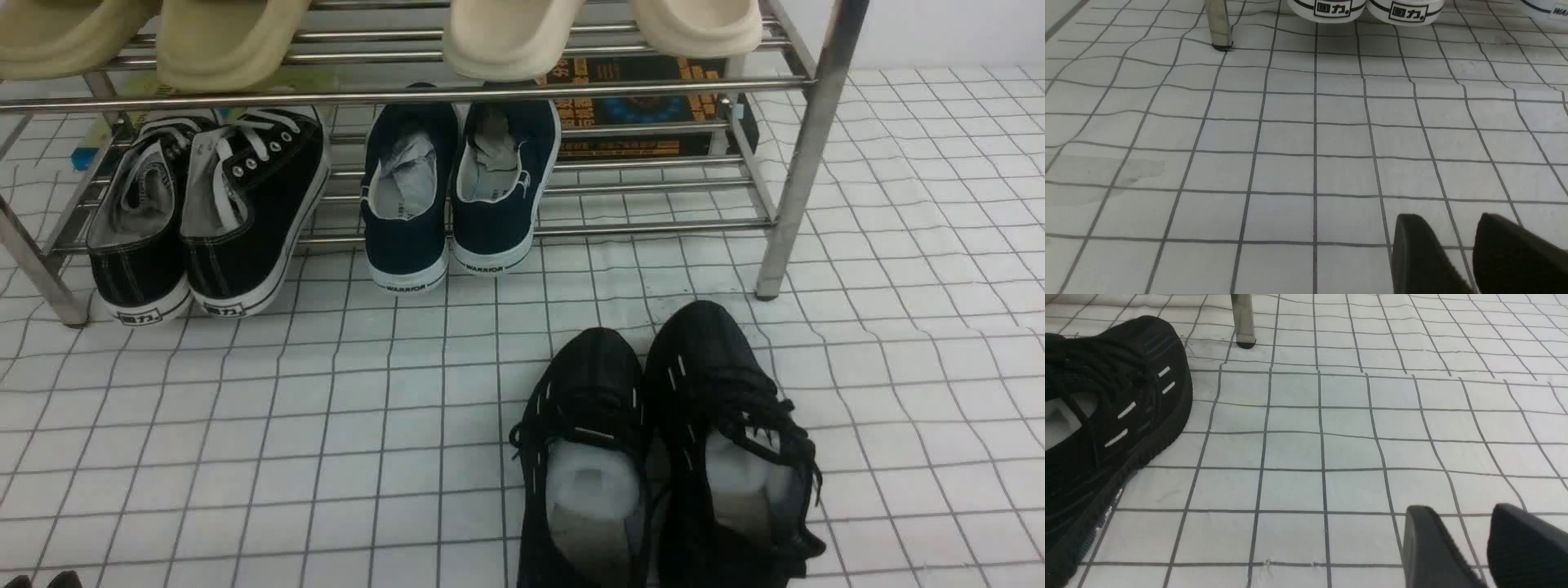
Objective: Take the shoes off the shelf with your hand from the white checkered tablecloth.
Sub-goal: 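Grasp the leftmost shoe on the bottom shelf of the shoe rack with the left gripper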
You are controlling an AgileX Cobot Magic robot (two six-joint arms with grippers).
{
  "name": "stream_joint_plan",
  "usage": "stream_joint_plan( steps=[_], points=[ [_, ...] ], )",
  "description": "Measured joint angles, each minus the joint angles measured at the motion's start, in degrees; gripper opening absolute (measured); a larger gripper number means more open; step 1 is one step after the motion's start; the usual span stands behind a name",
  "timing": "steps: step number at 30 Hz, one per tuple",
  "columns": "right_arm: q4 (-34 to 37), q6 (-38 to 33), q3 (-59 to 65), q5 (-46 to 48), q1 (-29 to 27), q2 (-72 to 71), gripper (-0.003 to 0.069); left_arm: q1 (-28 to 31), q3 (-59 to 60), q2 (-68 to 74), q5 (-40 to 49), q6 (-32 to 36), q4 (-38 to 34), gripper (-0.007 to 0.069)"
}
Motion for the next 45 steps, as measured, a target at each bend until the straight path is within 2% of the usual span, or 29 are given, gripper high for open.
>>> stream_joint_plan(
  steps=[35,37,42,43,45],
  points=[
    [-0.07,0.0,0.0,0.0,0.0,0.0,0.0239,0.0,0.0,0.0,-0.07,-0.57,-0.34,0.0242],
    [-0.07,0.0,0.0,0.0,0.0,0.0,0.0239,0.0,0.05,0.0,-0.29,-3.48,-3.08,0.0242],
    [-0.07,0.0,0.0,0.0,0.0,0.0,0.0239,0.0,0.3,0.0,-1.35,-19.21,-23.07,0.0242],
    [-0.07,0.0,0.0,0.0,0.0,0.0,0.0239,0.0,0.3,0.0,-1.43,-19.93,-23.91,0.0242],
    [-0.07,0.0,0.0,0.0,0.0,0.0,0.0239,0.0,0.38,0.0,-1.61,-27.76,-32.93,0.0242]
  ],
)
